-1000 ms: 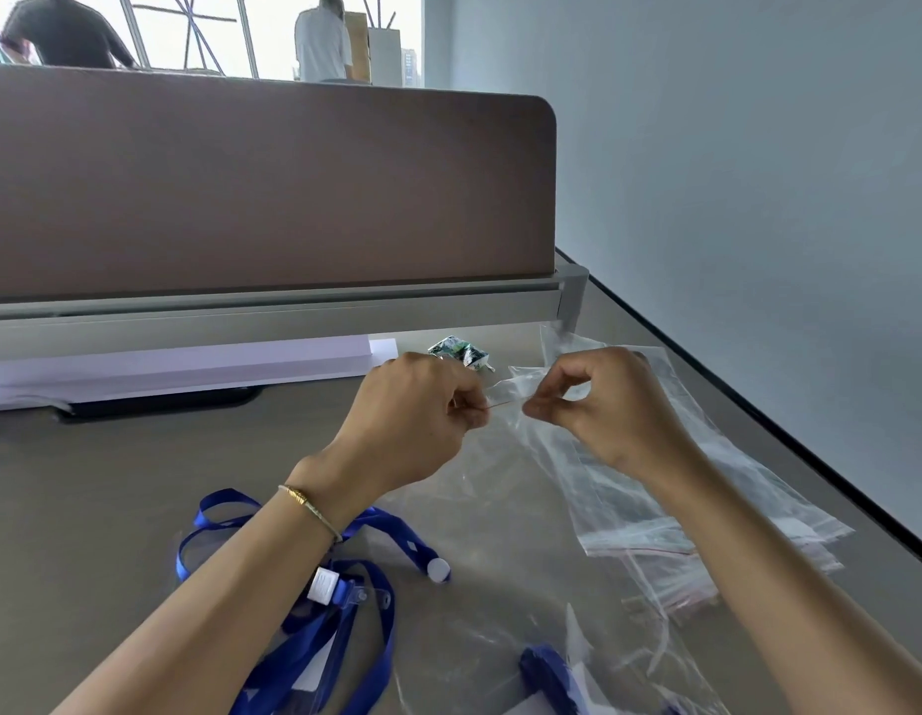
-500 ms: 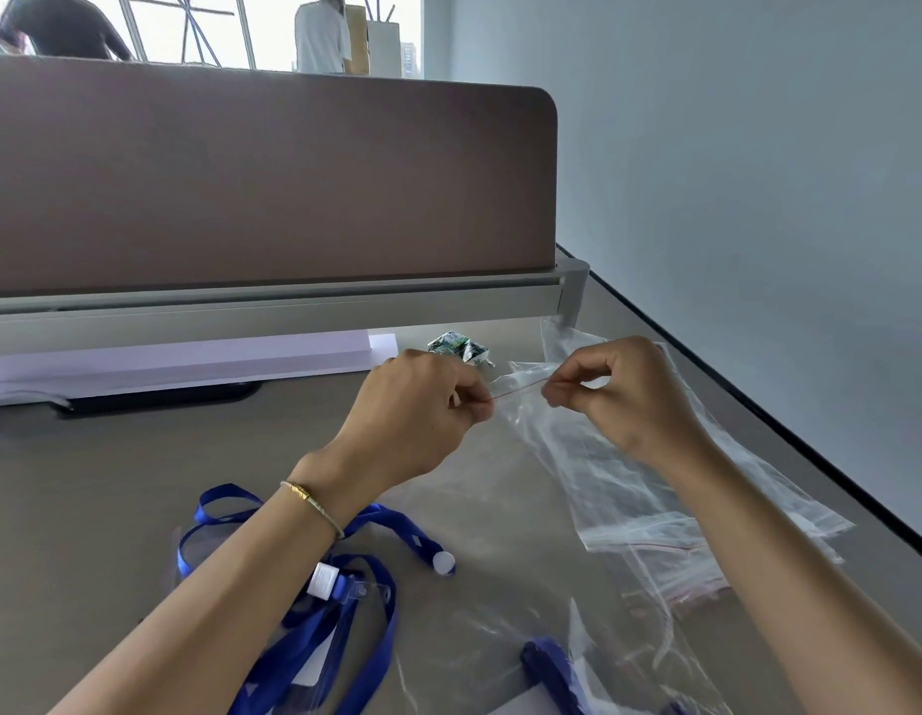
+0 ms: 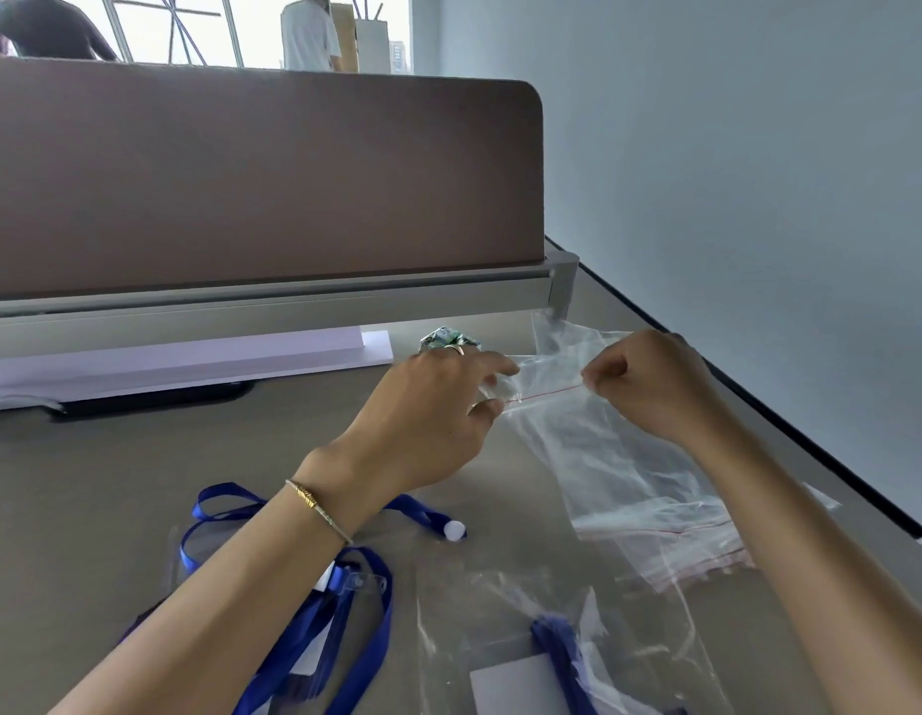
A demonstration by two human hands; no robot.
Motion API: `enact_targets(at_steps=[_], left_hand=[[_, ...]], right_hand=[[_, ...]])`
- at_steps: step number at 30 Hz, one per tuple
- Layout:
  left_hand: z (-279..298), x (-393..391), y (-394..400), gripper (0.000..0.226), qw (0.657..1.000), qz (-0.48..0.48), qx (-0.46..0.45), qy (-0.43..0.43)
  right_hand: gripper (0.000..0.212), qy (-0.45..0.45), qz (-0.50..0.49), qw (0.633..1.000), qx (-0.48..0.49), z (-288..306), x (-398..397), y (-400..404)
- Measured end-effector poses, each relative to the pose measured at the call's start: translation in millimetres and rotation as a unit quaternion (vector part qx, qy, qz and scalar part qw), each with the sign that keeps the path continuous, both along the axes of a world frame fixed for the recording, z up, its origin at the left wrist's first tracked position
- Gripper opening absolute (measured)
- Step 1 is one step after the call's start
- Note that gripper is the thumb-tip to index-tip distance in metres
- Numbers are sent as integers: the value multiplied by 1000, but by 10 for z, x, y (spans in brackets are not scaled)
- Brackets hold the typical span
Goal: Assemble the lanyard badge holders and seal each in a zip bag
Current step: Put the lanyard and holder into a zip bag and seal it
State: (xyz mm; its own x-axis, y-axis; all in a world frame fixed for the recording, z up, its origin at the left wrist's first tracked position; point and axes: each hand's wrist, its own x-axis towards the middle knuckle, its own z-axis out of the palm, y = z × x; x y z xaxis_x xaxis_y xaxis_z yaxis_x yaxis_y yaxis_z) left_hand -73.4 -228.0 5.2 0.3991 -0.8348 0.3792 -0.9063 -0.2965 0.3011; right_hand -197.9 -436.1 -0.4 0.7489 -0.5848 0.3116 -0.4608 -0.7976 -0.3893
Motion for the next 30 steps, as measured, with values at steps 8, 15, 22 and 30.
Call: enact_targets(at_steps=[8,15,22,30], left_hand=[[14,-339,22,17,998,-26,50,-7],[-62,-730,442,17,991,-37,128,9],[-298,-1159,756,26,979,-105,176,0],[-331,-1424,1095,68,964,-100,247,-11]], right_hand=[[18,-11,75,997,-17,-41,-124,457],[17,48,156,987,9,-88,-769,991],[40,197,222,955,22,-234,-1317,1293],[81,214,280,936,-11,-261,-1688,1424]])
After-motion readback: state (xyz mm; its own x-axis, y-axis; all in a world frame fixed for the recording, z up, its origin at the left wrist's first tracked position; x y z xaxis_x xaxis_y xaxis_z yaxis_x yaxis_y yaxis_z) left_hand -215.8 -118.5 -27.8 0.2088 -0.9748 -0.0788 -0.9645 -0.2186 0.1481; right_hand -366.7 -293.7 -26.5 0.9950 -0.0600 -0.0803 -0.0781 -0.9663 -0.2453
